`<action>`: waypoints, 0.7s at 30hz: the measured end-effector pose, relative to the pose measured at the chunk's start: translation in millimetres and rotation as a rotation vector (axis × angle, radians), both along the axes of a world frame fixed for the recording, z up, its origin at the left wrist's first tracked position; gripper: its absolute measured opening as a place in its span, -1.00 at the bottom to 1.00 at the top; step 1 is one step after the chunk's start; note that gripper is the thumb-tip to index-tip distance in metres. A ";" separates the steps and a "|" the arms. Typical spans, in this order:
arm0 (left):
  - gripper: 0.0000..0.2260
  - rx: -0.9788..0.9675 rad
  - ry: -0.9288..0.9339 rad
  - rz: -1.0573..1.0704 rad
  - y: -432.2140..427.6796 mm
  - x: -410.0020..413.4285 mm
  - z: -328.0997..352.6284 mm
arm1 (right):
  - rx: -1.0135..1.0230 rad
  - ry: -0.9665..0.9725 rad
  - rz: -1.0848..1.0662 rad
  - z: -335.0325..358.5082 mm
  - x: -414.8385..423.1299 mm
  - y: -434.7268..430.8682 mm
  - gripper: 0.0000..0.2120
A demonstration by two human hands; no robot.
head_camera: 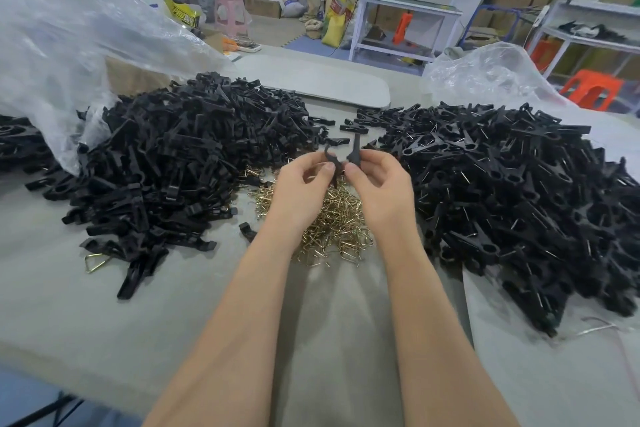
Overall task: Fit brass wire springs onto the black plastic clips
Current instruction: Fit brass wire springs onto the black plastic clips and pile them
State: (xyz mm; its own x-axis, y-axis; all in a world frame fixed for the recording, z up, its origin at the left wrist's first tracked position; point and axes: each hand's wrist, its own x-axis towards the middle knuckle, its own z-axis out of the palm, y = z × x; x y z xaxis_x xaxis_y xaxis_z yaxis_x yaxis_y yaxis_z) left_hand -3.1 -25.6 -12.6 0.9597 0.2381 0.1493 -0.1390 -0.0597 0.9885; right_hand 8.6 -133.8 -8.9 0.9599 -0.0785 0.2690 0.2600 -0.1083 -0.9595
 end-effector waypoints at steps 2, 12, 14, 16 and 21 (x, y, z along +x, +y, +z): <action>-0.79 0.023 -0.024 -0.031 -0.7 -0.8 0.0 | -0.036 -0.025 0.042 -0.6 -1.0 2.3 -0.79; -0.78 0.049 -0.032 -0.039 0.6 -0.5 -1.8 | -0.084 0.006 -0.009 0.2 1.1 -9.5 -0.83; -0.84 0.023 -0.010 -0.033 0.1 0.3 -2.0 | -0.009 0.027 0.019 1.4 0.7 -8.7 -0.81; -0.81 0.007 0.013 -0.025 0.6 0.4 -2.0 | 0.077 0.056 0.078 2.5 0.0 -6.6 -0.76; -0.87 0.005 0.020 -0.024 1.6 1.2 -3.6 | 0.120 0.095 0.099 3.4 -0.7 -6.9 -0.84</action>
